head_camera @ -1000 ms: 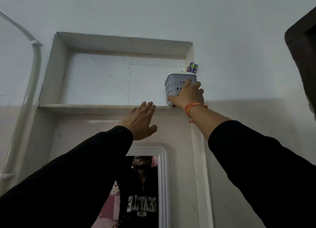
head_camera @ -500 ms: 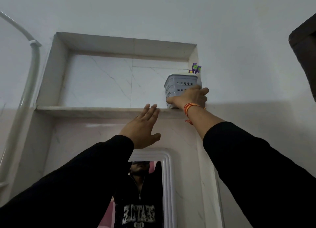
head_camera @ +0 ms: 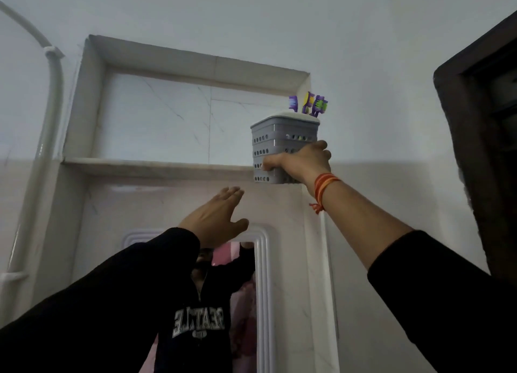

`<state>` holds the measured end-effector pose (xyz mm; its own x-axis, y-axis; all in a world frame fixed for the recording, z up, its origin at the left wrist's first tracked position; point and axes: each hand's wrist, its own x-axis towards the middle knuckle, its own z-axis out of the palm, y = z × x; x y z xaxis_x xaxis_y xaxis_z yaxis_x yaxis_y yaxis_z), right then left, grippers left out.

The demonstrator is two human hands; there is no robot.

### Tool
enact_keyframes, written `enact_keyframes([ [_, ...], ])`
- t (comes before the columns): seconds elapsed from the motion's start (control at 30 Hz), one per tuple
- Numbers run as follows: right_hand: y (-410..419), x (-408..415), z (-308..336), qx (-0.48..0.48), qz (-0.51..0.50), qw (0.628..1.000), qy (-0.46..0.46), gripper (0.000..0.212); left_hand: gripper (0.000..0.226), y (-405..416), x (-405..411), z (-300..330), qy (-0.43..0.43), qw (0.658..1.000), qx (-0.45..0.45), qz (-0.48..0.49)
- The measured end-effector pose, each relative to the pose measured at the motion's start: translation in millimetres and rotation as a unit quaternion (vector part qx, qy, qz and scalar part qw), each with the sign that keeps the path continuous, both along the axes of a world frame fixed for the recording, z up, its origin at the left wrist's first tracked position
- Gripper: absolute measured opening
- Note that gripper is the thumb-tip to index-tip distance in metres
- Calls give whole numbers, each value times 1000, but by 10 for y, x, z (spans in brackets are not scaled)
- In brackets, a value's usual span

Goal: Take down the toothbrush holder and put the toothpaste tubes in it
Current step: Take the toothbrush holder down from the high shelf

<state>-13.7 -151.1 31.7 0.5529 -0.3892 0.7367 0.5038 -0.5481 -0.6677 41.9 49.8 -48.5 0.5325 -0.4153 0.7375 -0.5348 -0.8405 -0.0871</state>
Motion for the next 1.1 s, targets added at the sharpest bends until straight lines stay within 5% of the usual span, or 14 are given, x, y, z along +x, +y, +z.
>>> enact_keyframes([
  [0.2,192,-203,-1078,33,41,999,8,102,61,163,-180,-818,69,995,-75,-23],
  [0.33,298,-251,-2058,16,23,999,36,116,34,271,-347,-1604,125,983,-111,-70],
  [0.53,382,-258,-3578,48,36,995,79,121,22,412,-317,-2863,293,946,-138,-33],
  [0.7,398,-216,-4716,60,32,984,164,126,45,427,-187,-3755,383,917,-112,9],
  [1.1,392,-326,-6741,102,19,943,315,122,37,379,418,-5295,560,819,29,120],
])
